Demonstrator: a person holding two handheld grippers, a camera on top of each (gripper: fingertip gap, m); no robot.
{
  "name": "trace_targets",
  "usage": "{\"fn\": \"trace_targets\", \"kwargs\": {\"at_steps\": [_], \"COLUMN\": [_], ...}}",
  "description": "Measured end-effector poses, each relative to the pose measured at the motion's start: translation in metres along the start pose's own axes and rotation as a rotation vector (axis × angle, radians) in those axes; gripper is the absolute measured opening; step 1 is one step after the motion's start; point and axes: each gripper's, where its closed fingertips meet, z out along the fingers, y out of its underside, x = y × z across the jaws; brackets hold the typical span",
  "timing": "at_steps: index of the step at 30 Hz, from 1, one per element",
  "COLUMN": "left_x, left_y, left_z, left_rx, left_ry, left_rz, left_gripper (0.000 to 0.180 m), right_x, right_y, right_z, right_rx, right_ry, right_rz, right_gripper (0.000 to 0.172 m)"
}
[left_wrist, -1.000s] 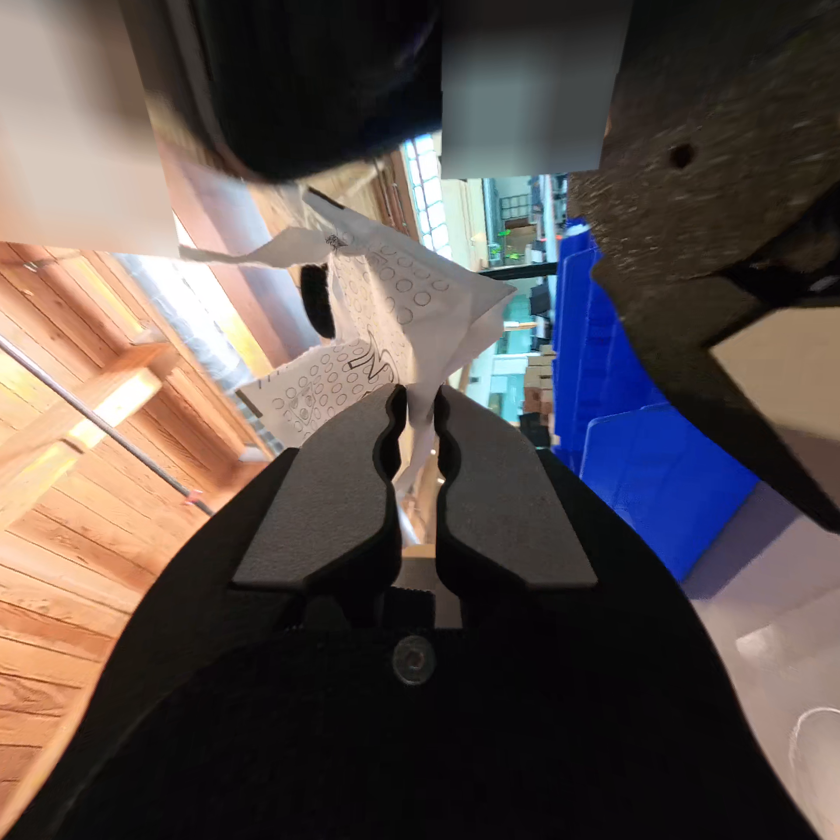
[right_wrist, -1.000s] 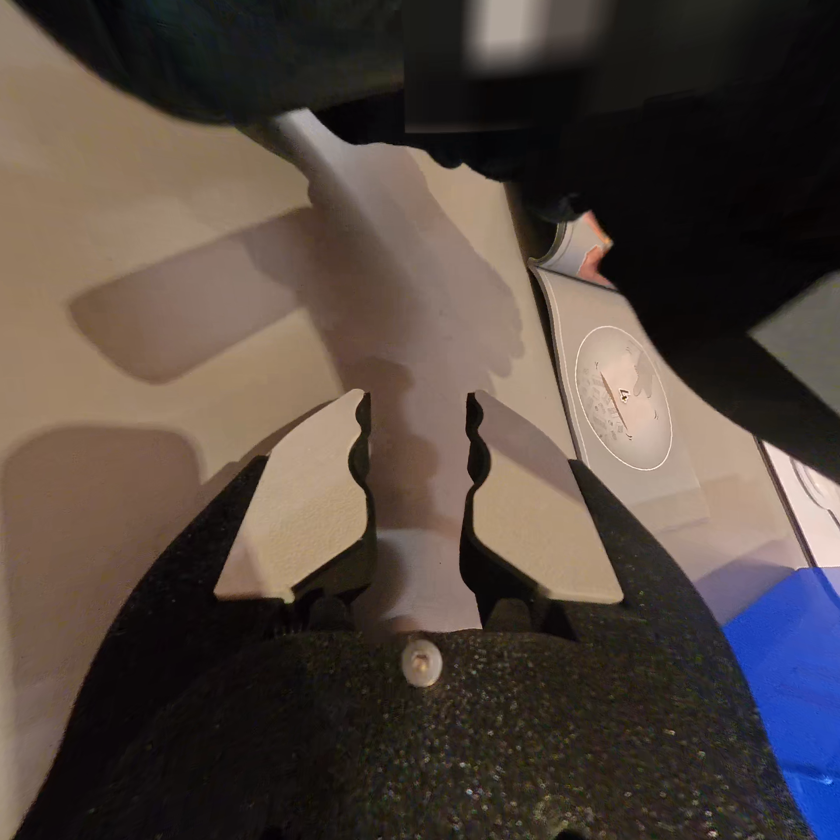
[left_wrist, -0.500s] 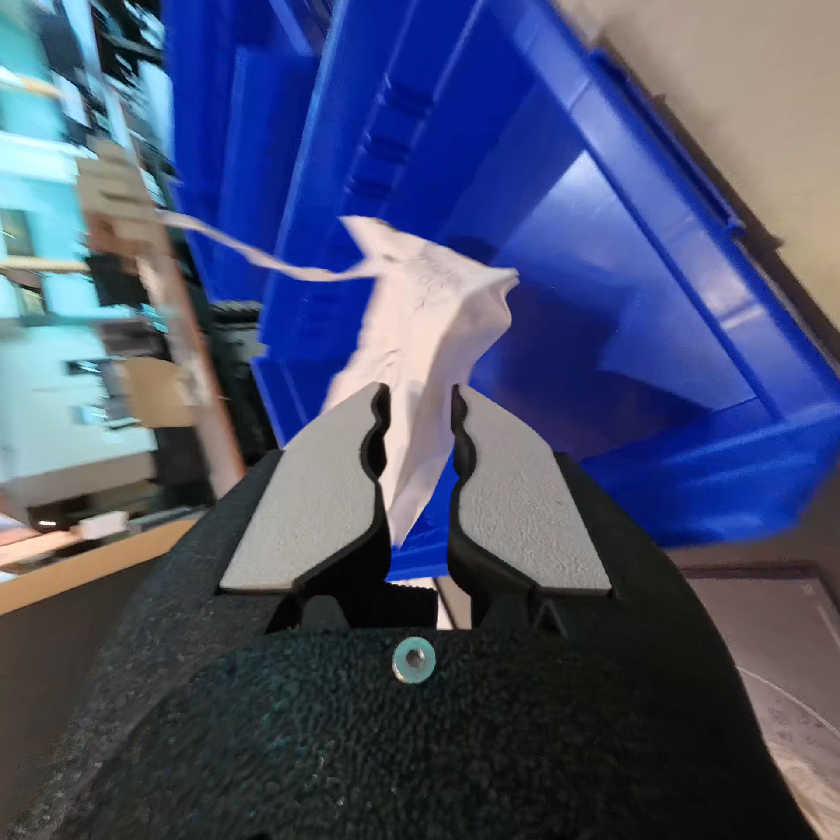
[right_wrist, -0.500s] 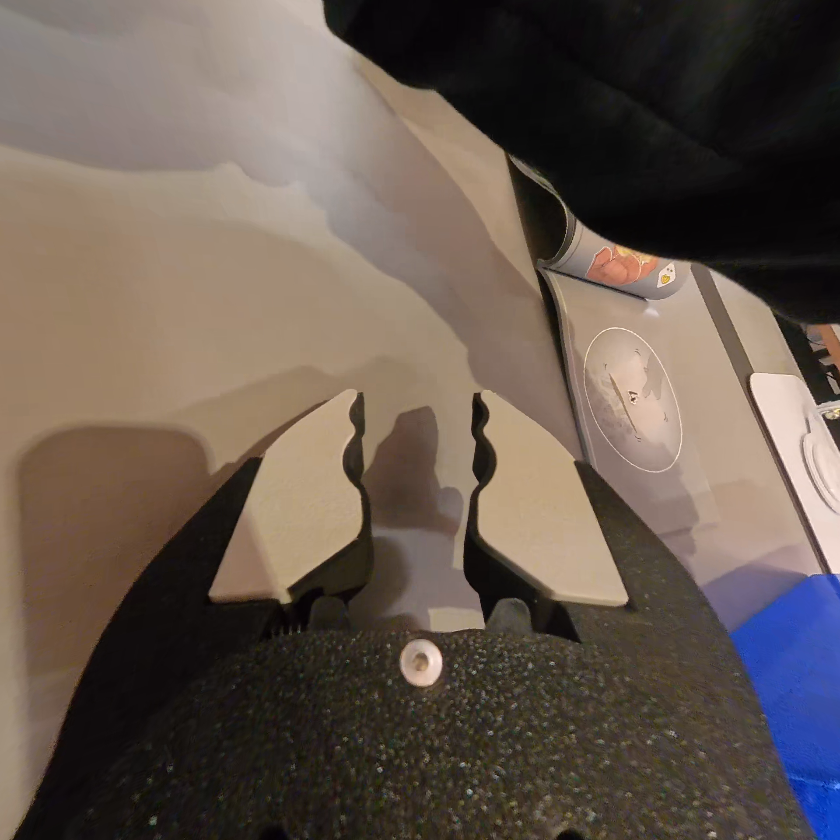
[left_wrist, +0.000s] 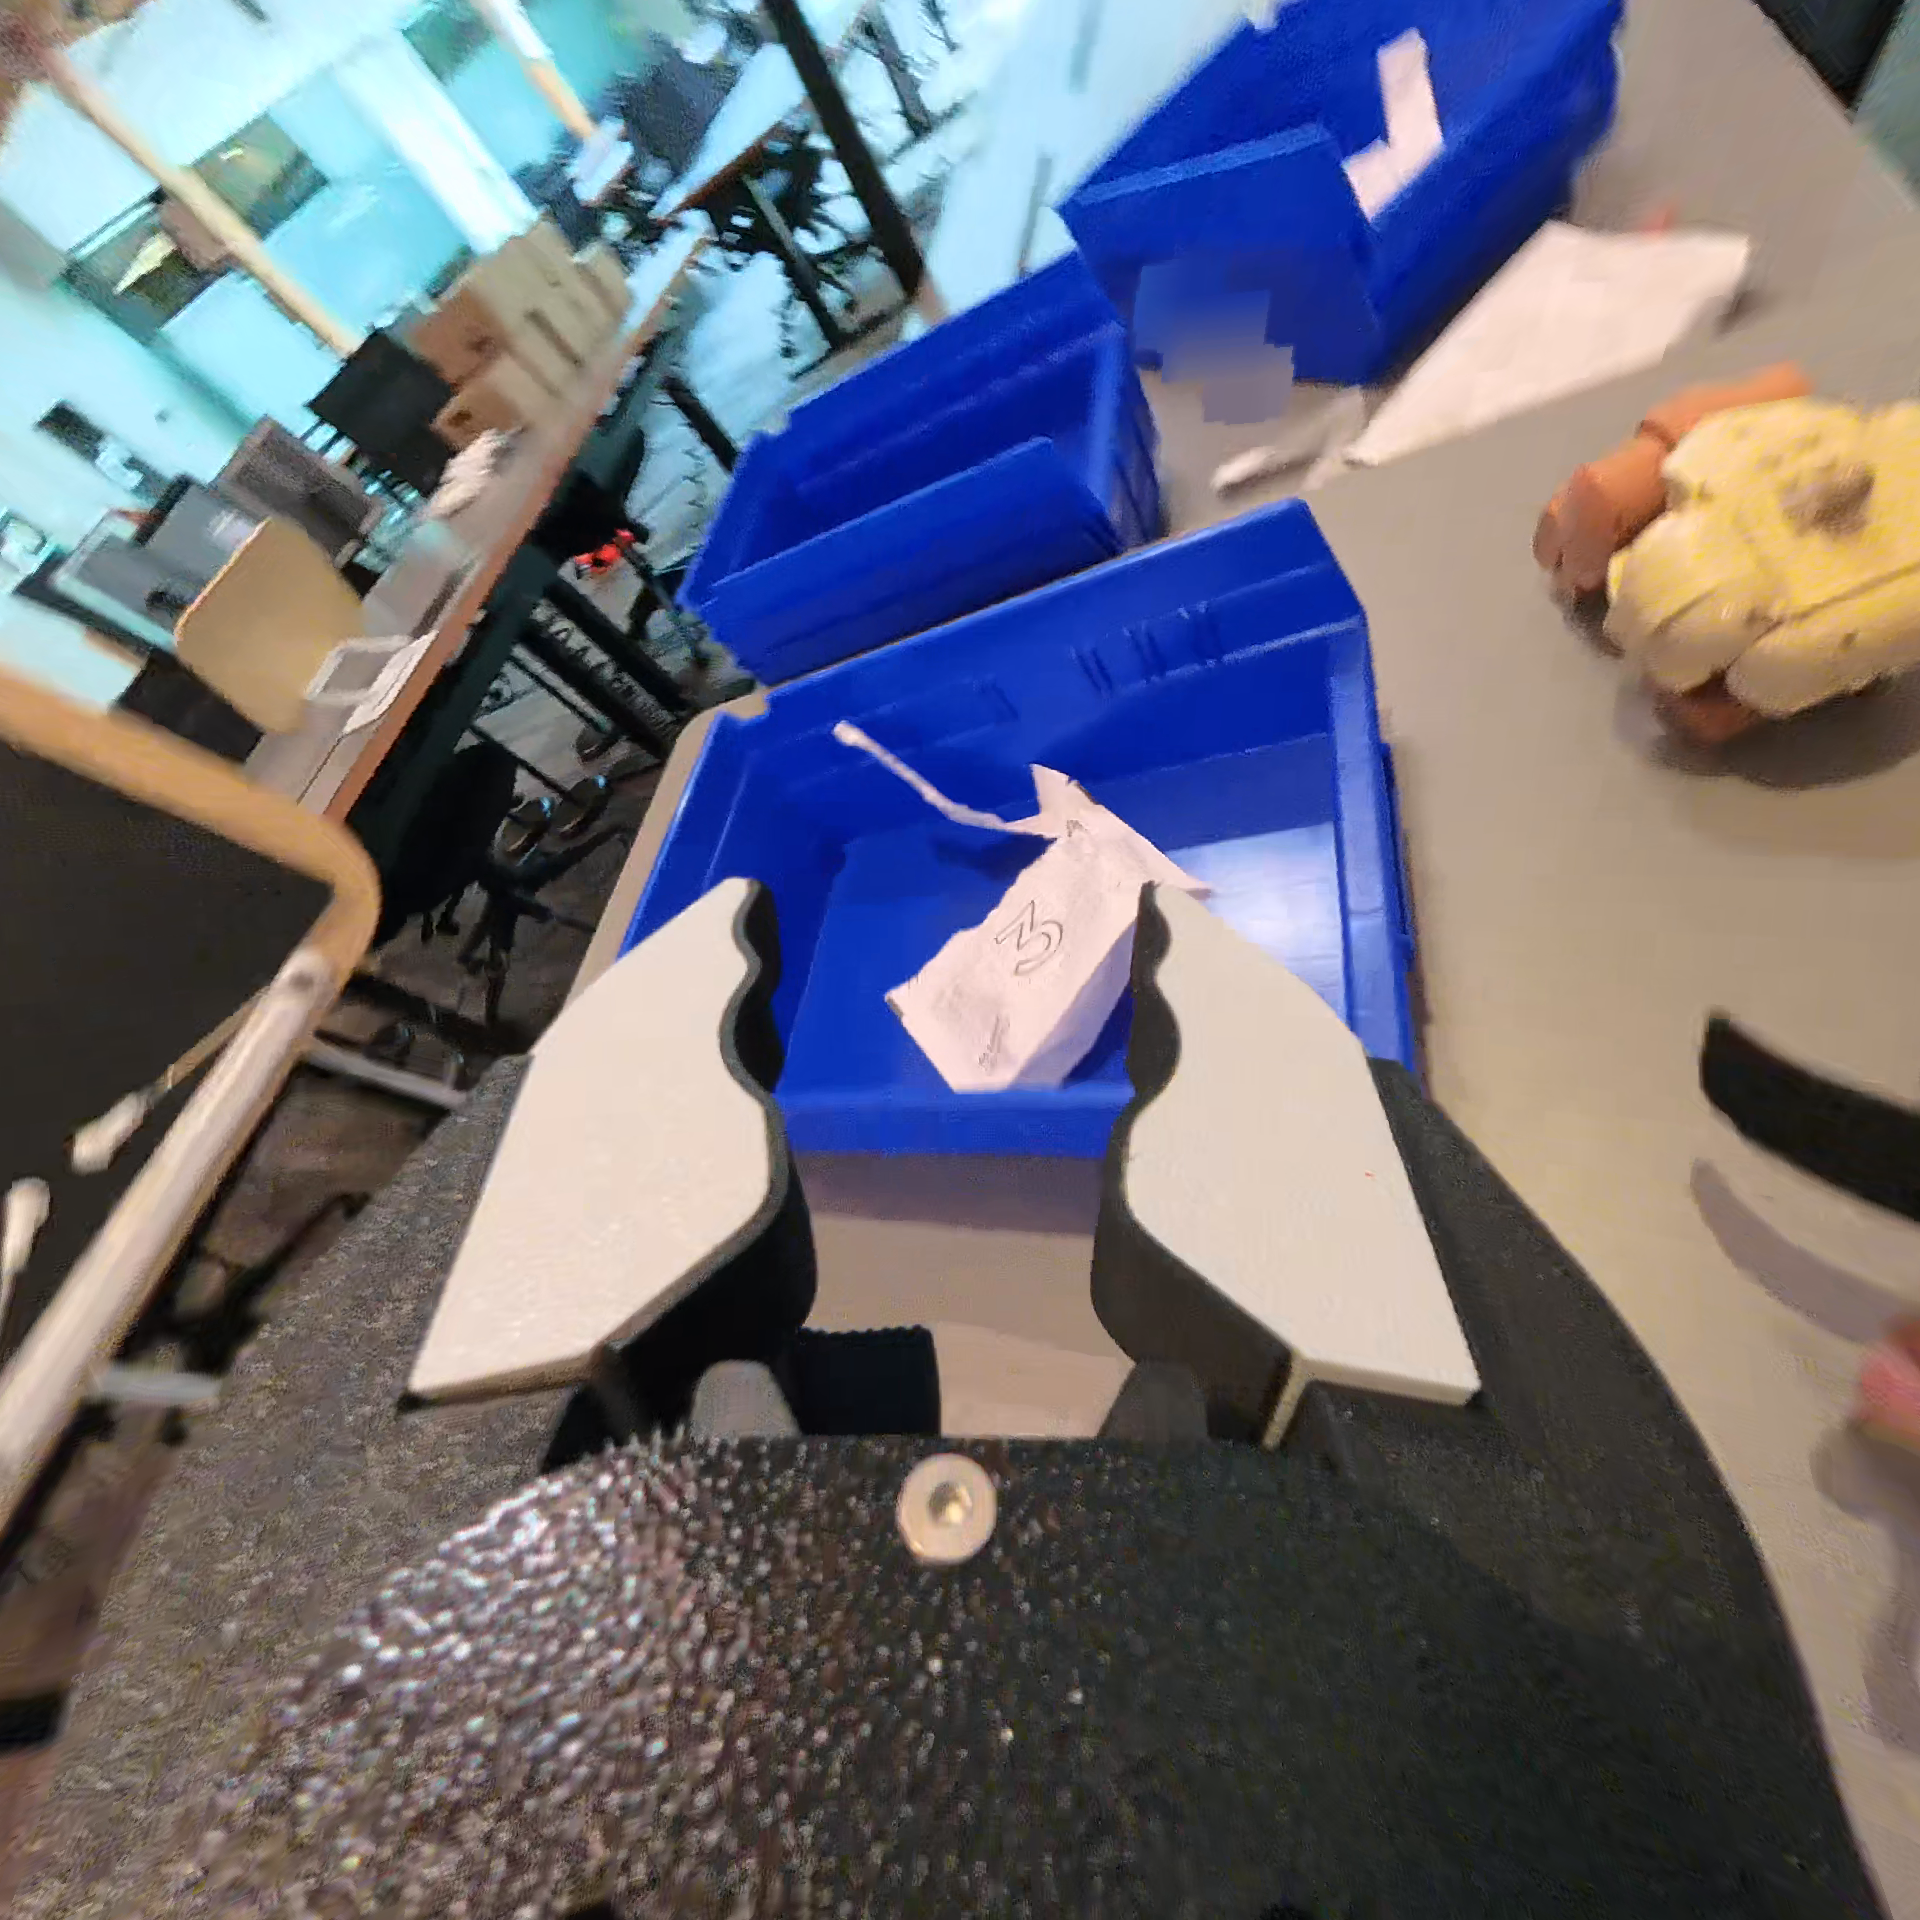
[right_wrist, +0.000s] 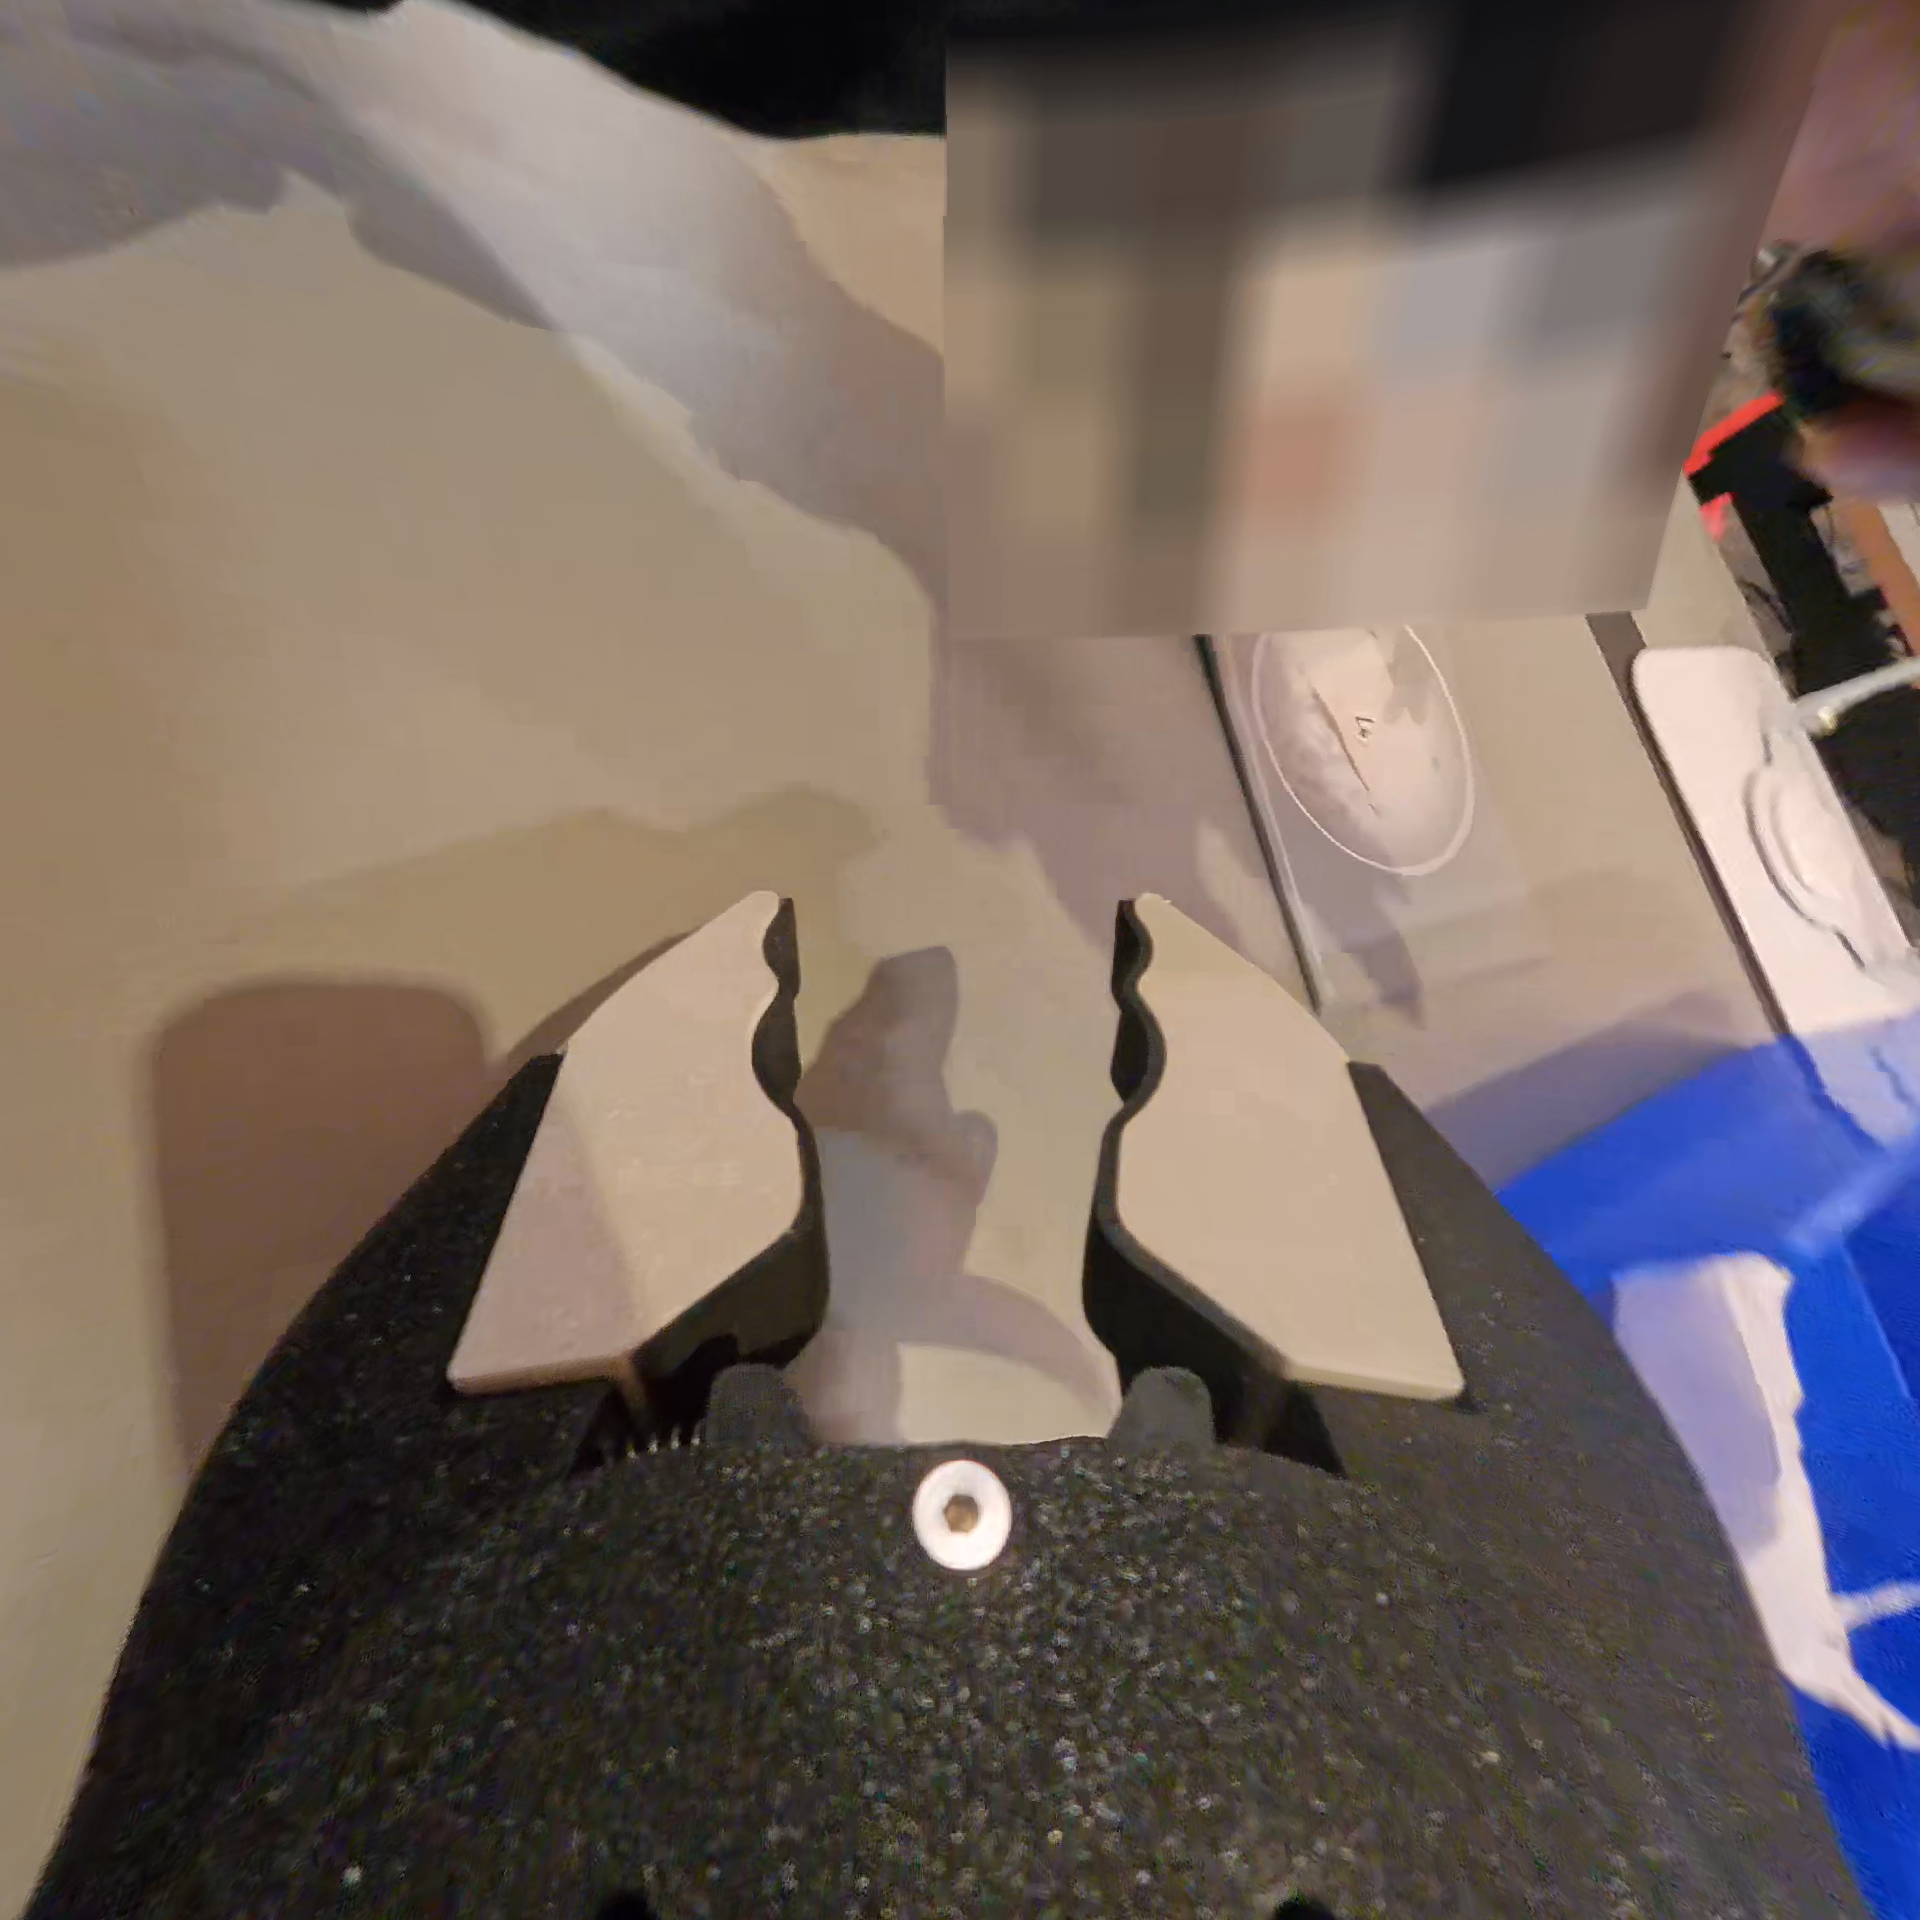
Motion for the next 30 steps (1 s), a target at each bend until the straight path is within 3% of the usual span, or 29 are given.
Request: {"fn": "trace_targets", "kwargs": {"at_steps": [3, 6, 10, 12, 15, 18, 20, 22, 25, 30], "left_x": [0.006, 0.027, 0.061, 0.079, 0.097, 0.105, 0.110, 0.114, 0.120, 0.129], "left_y": [0.026, 0.061, 0.091, 0.097, 0.106, 0.102, 0.101, 0.103, 0.107, 0.111], "left_z": [-0.046, -0.079, -0.099, -0.101, -0.097, -0.097, -0.097, -0.096, -0.094, -0.089], "left_rx": [0.029, 0.007, 0.001, 0.004, -0.029, -0.019, -0.009, -0.018, -0.030, -0.043], "left_ry": [-0.066, -0.109, -0.130, -0.105, -0.067, -0.048, -0.035, -0.027, -0.015, 0.005], "left_rz": [-0.163, -0.250, -0.316, -0.333, -0.312, -0.305, -0.315, -0.308, -0.306, -0.304], "left_gripper": [0.064, 0.062, 0.060, 0.059, 0.060, 0.060, 0.059, 0.059, 0.059, 0.058], "right_x": [0.022, 0.092, 0.230, 0.256, 0.255, 0.250, 0.238, 0.226, 0.231, 0.249], "right_y": [-0.005, 0.007, 0.091, 0.140, 0.178, 0.218, 0.225, 0.226, 0.234, 0.230], "right_z": [-0.051, -0.111, -0.180, -0.177, -0.152, -0.137, -0.124, -0.112, -0.110, -0.117], "right_rx": [-0.006, -0.049, -0.291, -0.348, -0.367, -0.540, -0.561, -0.577, -0.637, -0.564], "right_ry": [0.062, 0.227, 0.507, 0.366, 0.117, 0.112, 0.040, -0.025, 0.043, 0.070], "right_rz": [0.057, 0.126, 0.312, 0.571, 0.850, 0.860, 0.899, 0.911, 0.886, 0.883], "right_gripper": [0.057, 0.055, 0.064, 0.074, 0.072, 0.070, 0.055, 0.028, 0.011, 0.005]}}
